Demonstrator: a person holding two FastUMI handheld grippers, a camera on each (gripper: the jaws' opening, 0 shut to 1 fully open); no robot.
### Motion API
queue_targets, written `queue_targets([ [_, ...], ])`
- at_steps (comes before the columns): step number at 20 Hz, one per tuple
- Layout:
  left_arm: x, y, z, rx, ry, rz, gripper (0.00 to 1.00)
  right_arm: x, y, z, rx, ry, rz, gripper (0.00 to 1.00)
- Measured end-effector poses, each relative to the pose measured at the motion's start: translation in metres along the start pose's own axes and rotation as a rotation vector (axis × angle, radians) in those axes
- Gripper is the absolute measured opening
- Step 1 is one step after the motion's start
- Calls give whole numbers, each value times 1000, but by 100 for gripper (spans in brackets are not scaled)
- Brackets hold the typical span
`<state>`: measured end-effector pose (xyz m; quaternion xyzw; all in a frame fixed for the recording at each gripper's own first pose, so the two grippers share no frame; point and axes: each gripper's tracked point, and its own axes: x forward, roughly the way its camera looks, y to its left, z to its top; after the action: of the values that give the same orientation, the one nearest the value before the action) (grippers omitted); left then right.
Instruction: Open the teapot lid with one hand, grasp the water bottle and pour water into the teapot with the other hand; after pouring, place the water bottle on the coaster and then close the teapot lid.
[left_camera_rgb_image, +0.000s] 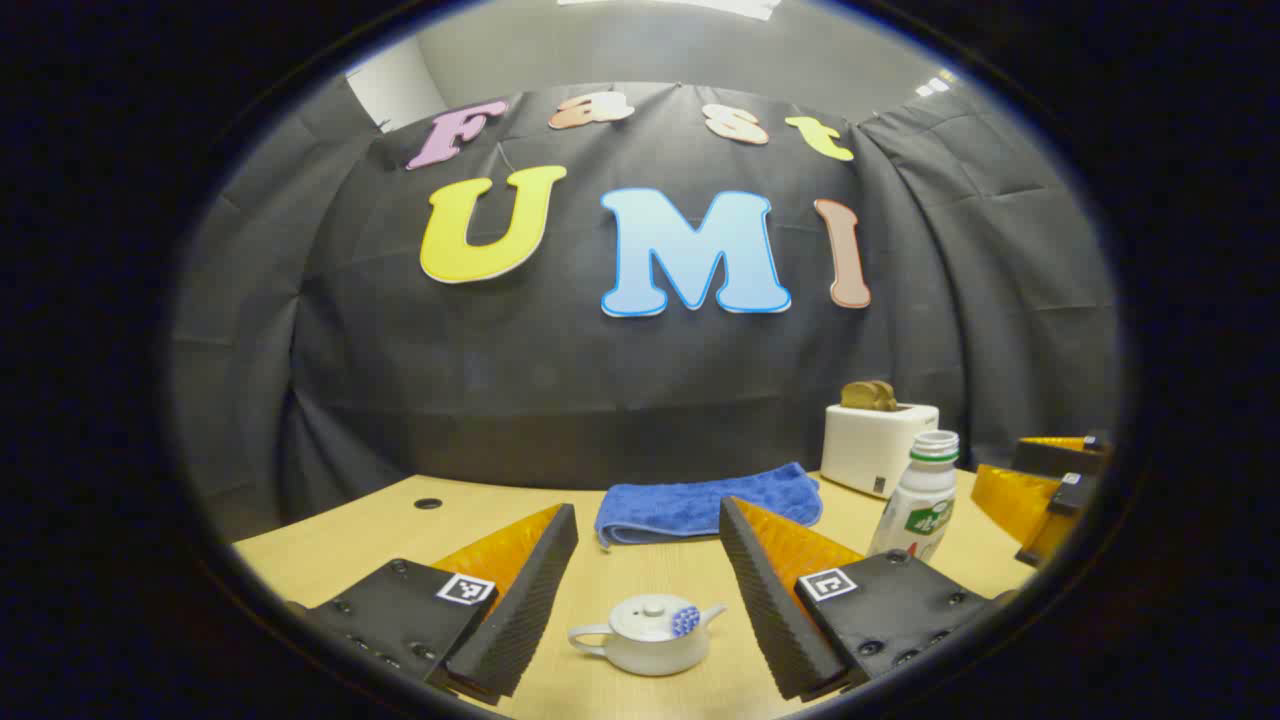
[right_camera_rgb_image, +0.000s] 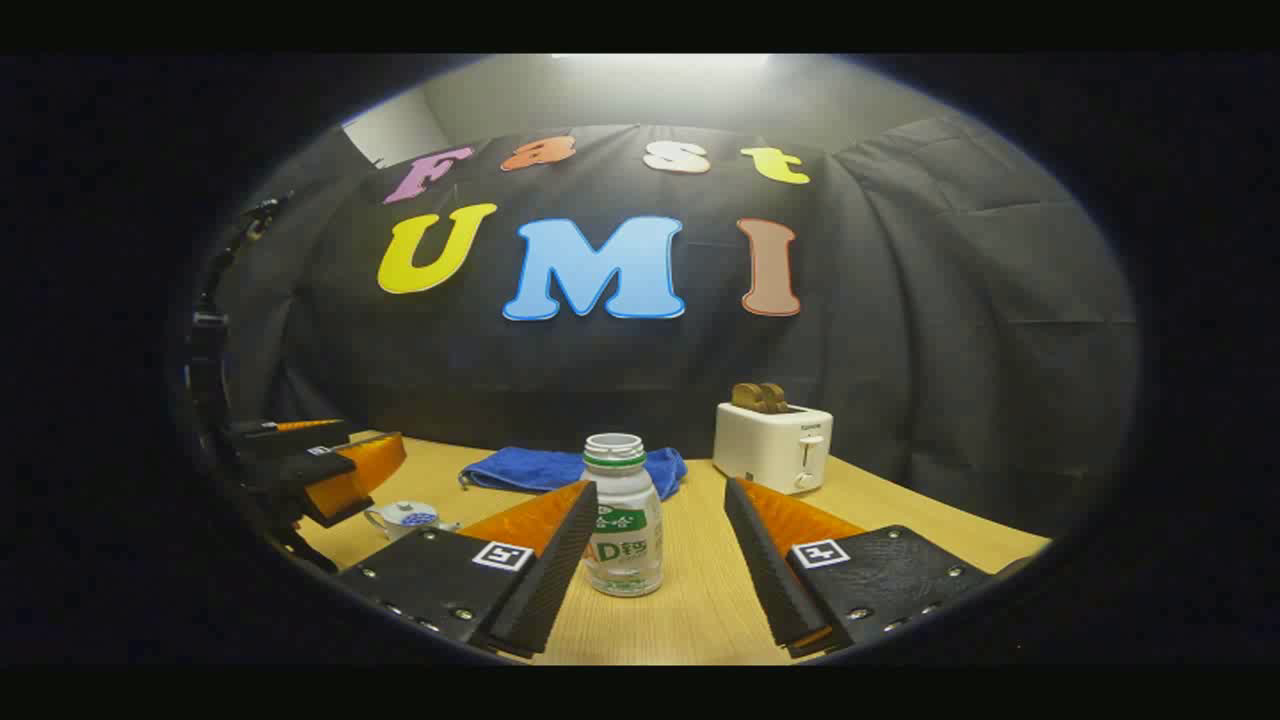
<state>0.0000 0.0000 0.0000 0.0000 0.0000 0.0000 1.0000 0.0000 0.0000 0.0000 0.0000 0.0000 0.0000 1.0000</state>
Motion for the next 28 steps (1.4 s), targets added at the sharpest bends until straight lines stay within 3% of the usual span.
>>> queue_targets([
  [12, 32, 9, -75, -59, 163, 7, 93, 12, -8, -27, 29, 68, -5, 79],
  [21, 34, 1, -91, -70, 198, -17, 92, 14, -8, -41, 36, 97, 4, 79],
  [26, 38, 0, -86, -21, 181, -15, 65, 15, -7, -48, 40, 118, 8, 79],
  [28, 38, -4, -86, -11, 184, -31, 43, 15, -7, -48, 39, 119, 9, 79],
])
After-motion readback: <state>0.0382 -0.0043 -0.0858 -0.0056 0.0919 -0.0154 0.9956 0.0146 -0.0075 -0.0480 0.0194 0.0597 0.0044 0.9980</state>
